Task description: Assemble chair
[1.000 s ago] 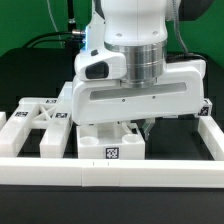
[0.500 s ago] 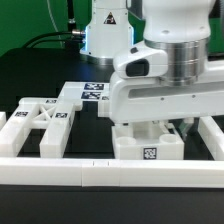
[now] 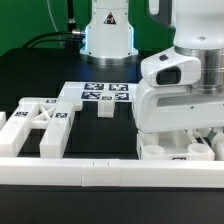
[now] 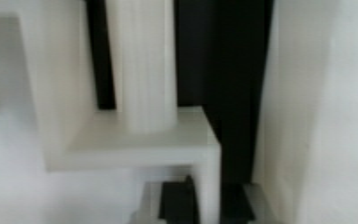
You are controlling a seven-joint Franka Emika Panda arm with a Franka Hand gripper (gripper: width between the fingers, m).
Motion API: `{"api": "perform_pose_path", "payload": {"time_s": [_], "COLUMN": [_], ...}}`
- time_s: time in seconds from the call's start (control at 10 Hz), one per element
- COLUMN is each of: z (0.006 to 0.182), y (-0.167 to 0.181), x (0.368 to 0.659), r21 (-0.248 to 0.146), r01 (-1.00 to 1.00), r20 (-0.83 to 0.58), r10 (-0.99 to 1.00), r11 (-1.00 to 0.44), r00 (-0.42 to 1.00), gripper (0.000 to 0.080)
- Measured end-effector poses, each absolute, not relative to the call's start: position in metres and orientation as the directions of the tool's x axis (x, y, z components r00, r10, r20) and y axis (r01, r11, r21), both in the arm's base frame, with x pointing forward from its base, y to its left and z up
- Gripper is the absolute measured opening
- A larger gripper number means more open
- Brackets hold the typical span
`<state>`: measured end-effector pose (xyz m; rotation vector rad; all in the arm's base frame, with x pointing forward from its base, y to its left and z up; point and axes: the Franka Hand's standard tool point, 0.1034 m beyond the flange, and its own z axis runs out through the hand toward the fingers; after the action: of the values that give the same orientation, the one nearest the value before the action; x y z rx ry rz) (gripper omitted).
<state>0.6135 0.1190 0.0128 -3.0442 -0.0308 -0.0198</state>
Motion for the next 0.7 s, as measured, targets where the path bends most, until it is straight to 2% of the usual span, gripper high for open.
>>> {"api": "perform_pose_path", "payload": {"time_s": [0.5, 0.6, 0.7], "z": [0.015, 0.02, 0.023], "y": [0.117, 0.111, 0.108], "x": [0.616, 0.618, 0.62], "r21": [-0.095, -0.094, -0.092], "r01": [0.032, 0.046, 0.043], "r20": [0.018, 0.026, 0.031], "r10": [0.031, 0.044, 0.04], "r11": [-0.995, -0.995, -0.995], "r00": [0.999, 0.999, 0.999], "gripper": [0.0032, 0.0125, 0.0275]}}
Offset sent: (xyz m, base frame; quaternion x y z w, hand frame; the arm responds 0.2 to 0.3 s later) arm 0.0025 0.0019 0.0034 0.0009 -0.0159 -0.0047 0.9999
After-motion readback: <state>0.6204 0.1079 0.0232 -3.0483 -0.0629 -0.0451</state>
